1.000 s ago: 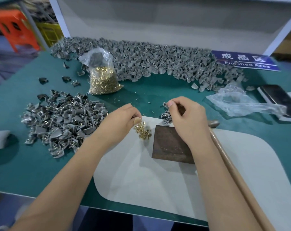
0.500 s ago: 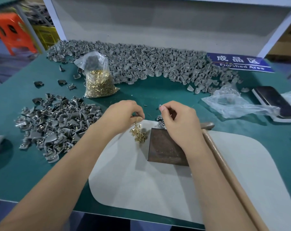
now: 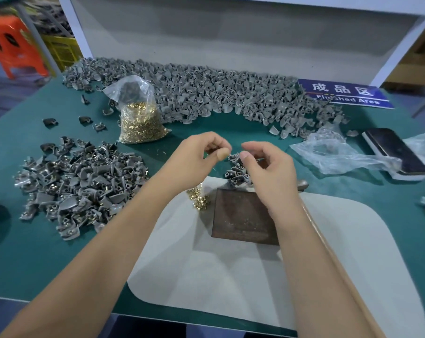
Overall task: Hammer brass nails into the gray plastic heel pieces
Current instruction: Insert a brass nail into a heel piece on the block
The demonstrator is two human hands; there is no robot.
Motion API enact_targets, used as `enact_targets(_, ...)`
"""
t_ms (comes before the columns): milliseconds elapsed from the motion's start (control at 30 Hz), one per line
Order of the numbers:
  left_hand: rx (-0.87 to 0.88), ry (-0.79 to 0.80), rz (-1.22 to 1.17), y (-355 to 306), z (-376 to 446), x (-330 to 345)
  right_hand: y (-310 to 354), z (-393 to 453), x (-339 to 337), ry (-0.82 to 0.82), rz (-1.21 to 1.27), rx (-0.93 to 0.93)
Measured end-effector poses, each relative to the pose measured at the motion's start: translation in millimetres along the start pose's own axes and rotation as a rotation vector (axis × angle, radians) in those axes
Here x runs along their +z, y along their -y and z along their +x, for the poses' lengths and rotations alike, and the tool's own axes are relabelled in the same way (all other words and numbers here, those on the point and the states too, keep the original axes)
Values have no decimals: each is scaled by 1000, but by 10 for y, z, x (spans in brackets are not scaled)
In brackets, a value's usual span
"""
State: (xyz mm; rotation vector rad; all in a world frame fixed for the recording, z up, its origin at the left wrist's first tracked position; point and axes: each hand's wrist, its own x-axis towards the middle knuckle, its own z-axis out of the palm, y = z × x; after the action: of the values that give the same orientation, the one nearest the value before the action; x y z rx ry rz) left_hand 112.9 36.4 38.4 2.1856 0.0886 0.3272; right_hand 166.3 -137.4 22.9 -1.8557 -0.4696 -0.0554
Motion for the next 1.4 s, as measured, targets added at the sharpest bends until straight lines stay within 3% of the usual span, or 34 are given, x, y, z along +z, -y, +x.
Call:
enact_targets(100,-37,56,-313,-125,73,101,-12,6,0,31,39,-34)
enact_targets(300,-83,138,-528,-37,208,190,-29,18,-26,-38,151,-8)
enact_targets(533,-137,158,-583,133,224,262,-41,16,-17,-52,65,36)
enact_targets(767,-57,-199,-169,261,211,305,-54,36,-15,-186,107,177)
enact_targets(1200,-74,-270,394,272,330,334,-51,16,-17,-171,85,184)
enact_targets(1300,39,-278,434,316,336,355,-54,19,-18,-162,84,181)
enact_targets(1400,143,-169,459,402,338,381,-62,18,-25,-153,77,177)
